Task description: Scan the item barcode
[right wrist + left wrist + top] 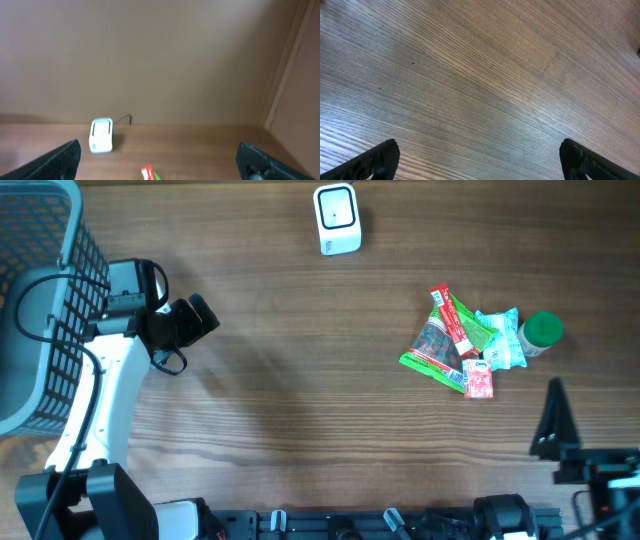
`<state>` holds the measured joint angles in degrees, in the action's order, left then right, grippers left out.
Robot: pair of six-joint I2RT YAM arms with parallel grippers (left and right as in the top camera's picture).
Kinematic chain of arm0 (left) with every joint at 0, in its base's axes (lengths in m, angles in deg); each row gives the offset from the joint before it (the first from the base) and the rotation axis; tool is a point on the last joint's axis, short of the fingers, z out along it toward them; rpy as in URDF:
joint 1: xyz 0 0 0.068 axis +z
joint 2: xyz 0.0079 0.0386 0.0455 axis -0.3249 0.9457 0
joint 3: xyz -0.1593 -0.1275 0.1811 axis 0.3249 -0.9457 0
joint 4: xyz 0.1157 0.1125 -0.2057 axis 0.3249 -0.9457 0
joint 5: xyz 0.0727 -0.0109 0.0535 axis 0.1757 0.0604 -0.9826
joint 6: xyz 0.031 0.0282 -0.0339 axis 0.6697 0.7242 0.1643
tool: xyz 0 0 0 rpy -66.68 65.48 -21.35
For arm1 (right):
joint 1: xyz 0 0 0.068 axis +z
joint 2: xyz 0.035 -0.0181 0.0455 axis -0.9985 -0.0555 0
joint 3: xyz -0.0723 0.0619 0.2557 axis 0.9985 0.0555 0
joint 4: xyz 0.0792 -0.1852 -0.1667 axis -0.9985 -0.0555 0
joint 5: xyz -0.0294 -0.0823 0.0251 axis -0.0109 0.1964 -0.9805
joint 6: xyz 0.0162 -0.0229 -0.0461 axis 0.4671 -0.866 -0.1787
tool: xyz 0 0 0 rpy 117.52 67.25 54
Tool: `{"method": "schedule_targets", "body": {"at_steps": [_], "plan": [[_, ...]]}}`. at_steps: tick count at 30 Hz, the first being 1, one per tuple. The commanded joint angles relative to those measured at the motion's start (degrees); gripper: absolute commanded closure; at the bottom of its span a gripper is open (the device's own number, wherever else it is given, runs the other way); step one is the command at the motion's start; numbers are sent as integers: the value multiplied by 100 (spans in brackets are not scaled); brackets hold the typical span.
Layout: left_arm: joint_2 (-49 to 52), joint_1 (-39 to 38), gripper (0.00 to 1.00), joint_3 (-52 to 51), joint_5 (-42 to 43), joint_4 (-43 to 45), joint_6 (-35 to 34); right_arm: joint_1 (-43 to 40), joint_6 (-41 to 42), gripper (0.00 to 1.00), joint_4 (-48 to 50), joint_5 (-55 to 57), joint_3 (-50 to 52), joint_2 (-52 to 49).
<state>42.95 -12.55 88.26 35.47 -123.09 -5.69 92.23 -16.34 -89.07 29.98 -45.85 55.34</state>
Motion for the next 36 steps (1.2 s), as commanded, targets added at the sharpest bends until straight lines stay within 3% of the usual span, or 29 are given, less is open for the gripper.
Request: {"method": "schedule_targets", "body": {"at_steps": [1, 11, 17, 26, 34, 36], "plan": [[13, -17, 0, -17, 68, -2, 48, -2, -57, 0, 800, 92, 1294, 881], [13, -17, 0, -17, 68, -2, 48, -9, 4, 0, 4896, -260, 4197, 2002], [13, -17, 0, -17, 68, -2, 48, -24, 448, 0, 6188, -275, 5377, 1998], [13, -17, 0, -17, 68, -2, 48, -24, 1456, 0, 6308, -348, 6601, 2004], [13, -17, 0, -17, 68, -2, 48, -24, 1036, 0, 4664, -535, 6599, 2004], [13, -17, 0, -17, 68, -2, 48, -24, 378, 0, 4559, -710, 6599, 2004]]}}
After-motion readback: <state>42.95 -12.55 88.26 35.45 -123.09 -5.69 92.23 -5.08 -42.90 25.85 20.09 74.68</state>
